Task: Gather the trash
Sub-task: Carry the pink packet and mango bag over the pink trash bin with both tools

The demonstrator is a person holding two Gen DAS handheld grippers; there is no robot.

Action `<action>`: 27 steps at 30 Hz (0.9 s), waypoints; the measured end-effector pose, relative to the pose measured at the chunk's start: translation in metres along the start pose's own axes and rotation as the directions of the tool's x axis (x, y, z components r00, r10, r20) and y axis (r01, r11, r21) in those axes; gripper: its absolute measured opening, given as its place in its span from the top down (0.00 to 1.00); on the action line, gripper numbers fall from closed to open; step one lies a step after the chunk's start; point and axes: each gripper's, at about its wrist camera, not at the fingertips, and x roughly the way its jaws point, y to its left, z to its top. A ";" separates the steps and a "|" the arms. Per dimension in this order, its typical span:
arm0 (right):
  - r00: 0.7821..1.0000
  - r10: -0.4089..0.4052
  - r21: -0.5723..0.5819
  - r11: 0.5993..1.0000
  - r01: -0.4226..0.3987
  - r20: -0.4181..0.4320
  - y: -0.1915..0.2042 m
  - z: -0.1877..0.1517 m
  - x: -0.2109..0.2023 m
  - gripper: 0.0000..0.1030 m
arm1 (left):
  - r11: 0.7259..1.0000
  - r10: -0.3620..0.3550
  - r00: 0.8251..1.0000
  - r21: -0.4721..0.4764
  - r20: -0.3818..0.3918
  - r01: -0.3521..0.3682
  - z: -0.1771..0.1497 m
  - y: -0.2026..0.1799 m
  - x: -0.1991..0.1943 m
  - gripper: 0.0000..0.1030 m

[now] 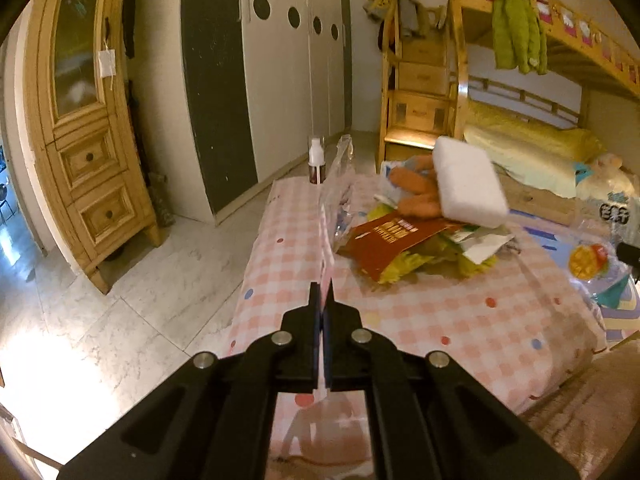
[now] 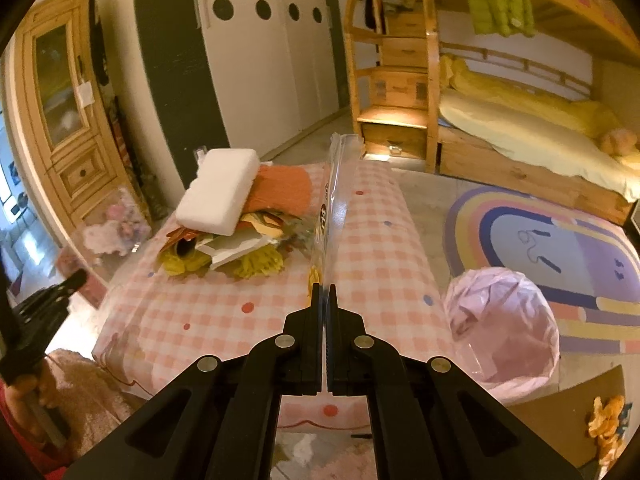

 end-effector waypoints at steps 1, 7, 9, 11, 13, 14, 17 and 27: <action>1.000 -0.003 0.006 1.000 0.003 0.003 -0.002 0.000 -0.002 1.00 | 1.000 0.000 1.000 -0.005 0.007 0.000 0.001 0.000 -0.005 1.00; 0.998 -0.039 0.047 0.998 0.037 0.040 -0.026 -0.001 -0.023 1.00 | 0.994 -0.109 0.985 0.040 0.131 0.104 0.022 -0.032 -0.052 1.00; 0.997 -0.059 0.070 0.996 0.056 0.050 -0.038 -0.002 -0.031 1.00 | 0.984 -0.168 0.973 0.079 0.156 0.157 0.028 -0.051 -0.063 1.00; 0.995 -0.079 0.091 0.993 0.074 0.058 -0.050 -0.003 -0.037 0.99 | 0.967 -0.243 0.956 0.124 0.165 0.224 0.034 -0.076 -0.069 1.00; 0.992 -0.109 0.116 0.988 0.101 0.063 -0.064 -0.006 -0.043 0.99 | 0.939 -0.325 0.933 0.172 0.153 0.299 0.040 -0.104 -0.069 1.00; 0.990 -0.123 0.129 0.985 0.114 0.064 -0.072 -0.008 -0.046 0.99 | 0.924 -0.358 0.923 0.194 0.141 0.329 0.041 -0.119 -0.066 1.00; 0.983 -0.172 0.167 0.973 0.160 0.060 -0.097 -0.013 -0.051 0.99 | 0.876 -0.440 0.894 0.260 0.086 0.406 0.043 -0.162 -0.051 1.00; 0.950 -0.309 0.278 0.910 0.309 -0.042 -0.175 -0.034 -0.024 0.99 | 0.735 -0.560 0.819 0.381 -0.127 0.561 0.032 -0.289 0.014 1.00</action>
